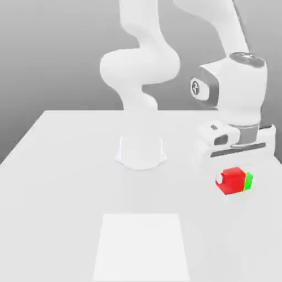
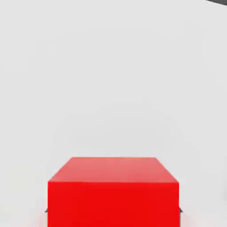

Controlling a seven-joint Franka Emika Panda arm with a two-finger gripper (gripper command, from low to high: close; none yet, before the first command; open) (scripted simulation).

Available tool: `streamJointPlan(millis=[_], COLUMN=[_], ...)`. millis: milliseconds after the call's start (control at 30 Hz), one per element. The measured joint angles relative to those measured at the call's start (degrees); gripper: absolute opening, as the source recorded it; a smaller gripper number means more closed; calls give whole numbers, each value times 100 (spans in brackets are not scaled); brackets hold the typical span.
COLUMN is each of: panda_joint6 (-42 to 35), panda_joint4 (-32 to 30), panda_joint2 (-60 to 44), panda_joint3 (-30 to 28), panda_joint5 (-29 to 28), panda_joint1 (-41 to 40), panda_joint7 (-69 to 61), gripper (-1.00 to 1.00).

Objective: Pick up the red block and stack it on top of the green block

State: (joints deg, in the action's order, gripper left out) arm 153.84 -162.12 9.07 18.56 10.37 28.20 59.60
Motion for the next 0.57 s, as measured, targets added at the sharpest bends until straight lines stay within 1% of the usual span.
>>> streamJointPlan(millis=[133, 200, 267, 333, 433, 467, 567], panda_joint6=[-105, 30, 304, 626, 1136, 1293, 1294], panda_joint4=[-254, -303, -306, -302, -296, -292, -292], panda_joint2=[367, 283, 8, -335, -909, -1095, -1095], panda_joint3=[692, 888, 985, 1012, 875, 749, 749], panda_joint5=[274, 222, -5, -351, -1166, -1490, -1490], panda_joint1=[818, 945, 874, 783, 689, 733, 725], panda_joint7=[316, 470, 659, 908, 1476, 1704, 1704], gripper=[-100, -100, -100, -100, -100, 100, 100])
